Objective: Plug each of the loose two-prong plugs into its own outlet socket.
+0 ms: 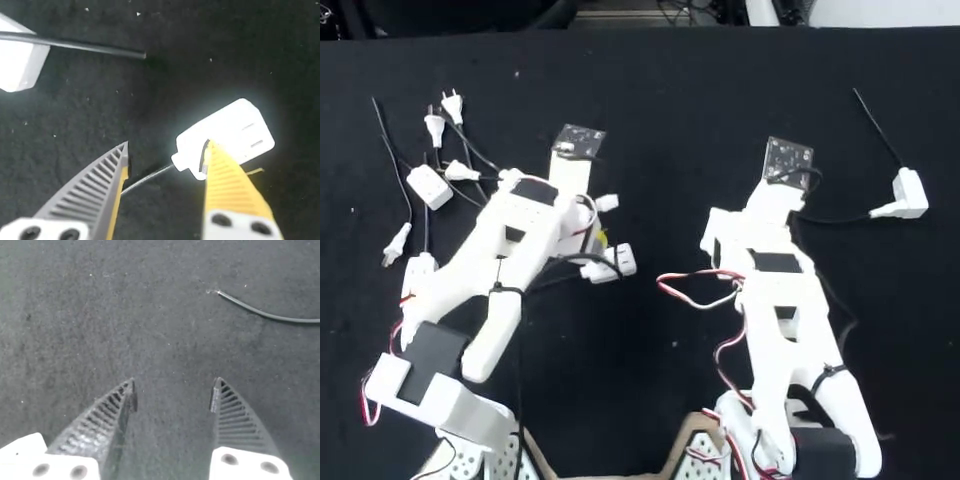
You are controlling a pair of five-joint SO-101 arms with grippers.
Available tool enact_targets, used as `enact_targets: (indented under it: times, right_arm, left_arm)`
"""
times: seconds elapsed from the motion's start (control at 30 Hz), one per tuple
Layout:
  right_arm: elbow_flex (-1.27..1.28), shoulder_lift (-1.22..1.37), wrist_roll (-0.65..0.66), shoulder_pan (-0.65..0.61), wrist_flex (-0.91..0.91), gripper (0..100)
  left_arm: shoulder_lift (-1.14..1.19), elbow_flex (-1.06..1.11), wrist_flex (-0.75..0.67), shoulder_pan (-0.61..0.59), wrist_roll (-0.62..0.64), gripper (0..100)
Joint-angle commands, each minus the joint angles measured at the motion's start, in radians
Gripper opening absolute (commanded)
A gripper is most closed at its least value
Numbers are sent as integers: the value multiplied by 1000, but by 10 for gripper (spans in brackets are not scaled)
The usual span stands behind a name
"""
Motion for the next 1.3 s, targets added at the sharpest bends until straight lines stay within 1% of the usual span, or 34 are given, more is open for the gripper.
enact_targets:
  times: [0.0,0.1,0.23,0.33,0.47,0.63,0.7,0.8,0.93,1.13,1.27]
  right_arm:
    - [-39,-44,-8,6,2,222]
    - [-39,-44,-8,6,2,222]
    - [-39,-44,-8,5,2,222]
    - [-39,-42,-8,5,2,222]
    - [-41,-41,-8,5,2,222]
    - [-41,-39,-8,3,2,222]
    - [-41,-39,-8,3,2,222]
    - [-41,-38,-8,-3,2,222]
    - [-33,-38,-6,-37,2,222]
    - [-31,-38,-6,-41,2,222]
    - [-31,-38,-6,-41,2,222]
  left_arm:
    - [-83,-104,157,-56,9,242]
    - [-129,-188,275,-171,-15,243]
    - [-132,-234,336,-360,-160,242]
    - [-115,-245,333,-516,-272,242]
    - [-83,-268,295,-687,-404,242]
    - [-5,-271,163,-823,-559,242]
    - [48,-286,112,-854,-582,243]
    - [144,-357,121,-866,-588,244]
    - [275,-518,210,-869,-591,244]
    - [453,-765,385,-871,-720,242]
    - [568,-881,399,-871,-724,242]
